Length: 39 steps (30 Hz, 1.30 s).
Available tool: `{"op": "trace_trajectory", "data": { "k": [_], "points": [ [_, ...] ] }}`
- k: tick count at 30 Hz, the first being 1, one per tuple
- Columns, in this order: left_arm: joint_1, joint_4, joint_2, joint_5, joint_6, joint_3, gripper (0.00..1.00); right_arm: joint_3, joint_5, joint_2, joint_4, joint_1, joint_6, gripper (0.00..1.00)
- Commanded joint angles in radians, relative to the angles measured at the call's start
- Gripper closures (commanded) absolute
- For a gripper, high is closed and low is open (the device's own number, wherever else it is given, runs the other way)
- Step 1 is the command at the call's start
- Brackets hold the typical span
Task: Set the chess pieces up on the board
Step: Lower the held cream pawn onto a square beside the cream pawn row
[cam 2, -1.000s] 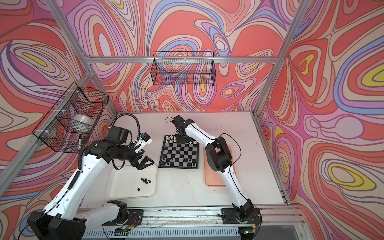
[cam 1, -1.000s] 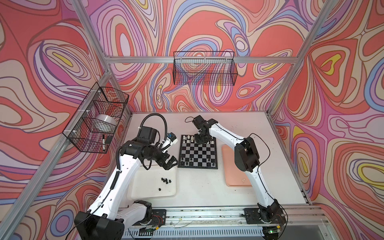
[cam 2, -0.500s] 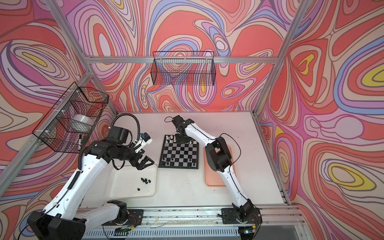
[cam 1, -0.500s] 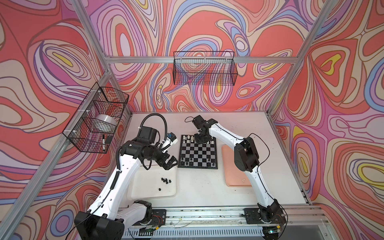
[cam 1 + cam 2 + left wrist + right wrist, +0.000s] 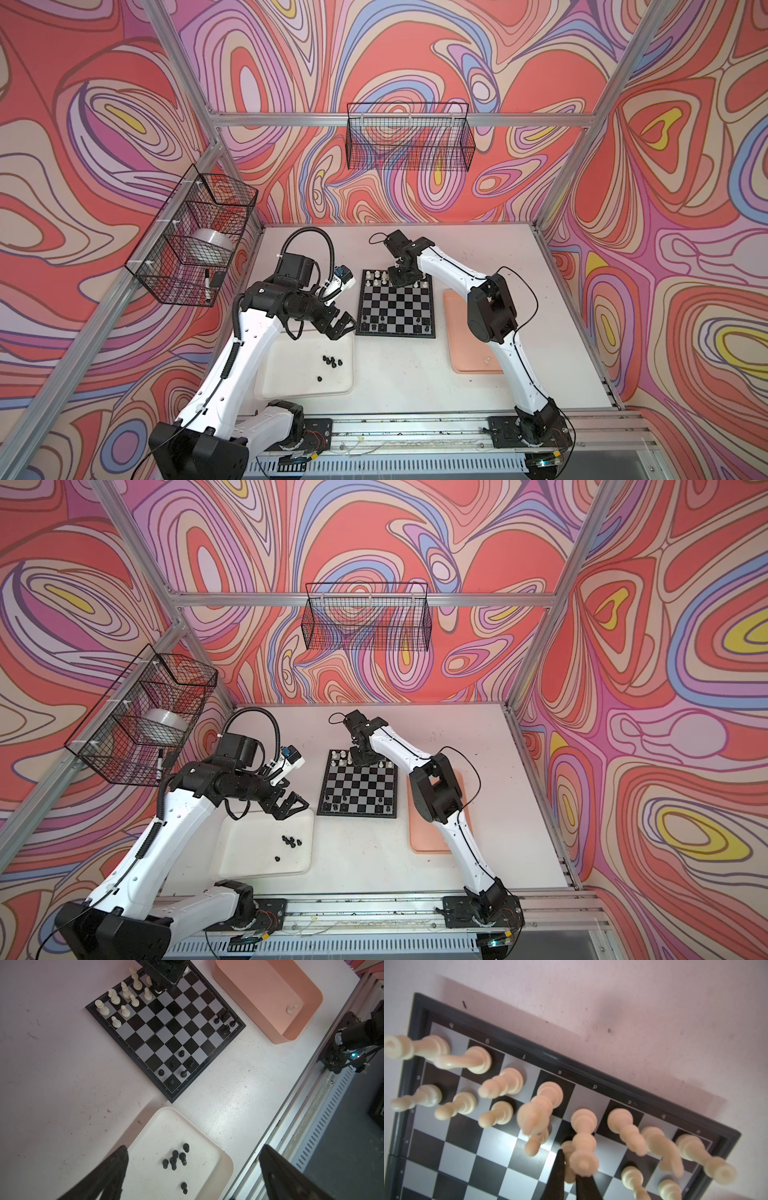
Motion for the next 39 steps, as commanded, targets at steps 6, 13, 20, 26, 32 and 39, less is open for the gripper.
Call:
{"op": "trace_trajectory", "data": {
  "k": [6,13,20,26,32,39],
  "points": [
    [-0.006,-0.004,-0.010,-0.002,0.008,-0.009,0.01,0.022,0.018,0.032,0.000,0.005,-0.009,0.87],
    [-0.006,-0.003,-0.012,-0.002,0.006,-0.007,0.01,0.029,0.016,0.036,0.000,0.006,-0.012,0.85],
    [-0.006,-0.003,-0.009,-0.002,0.007,-0.006,0.01,0.037,0.015,0.033,-0.001,0.005,-0.016,0.85],
    [-0.006,-0.004,-0.011,-0.003,0.009,-0.007,0.01,0.043,0.017,0.033,0.002,0.006,-0.018,0.85],
    [-0.006,-0.004,-0.012,-0.005,0.008,-0.008,0.01,0.051,0.012,0.041,-0.004,0.006,-0.018,0.84],
    [-0.006,-0.004,-0.013,-0.005,0.008,-0.007,0.01,0.045,0.019,0.033,-0.004,0.005,-0.021,0.80]
  ]
}}
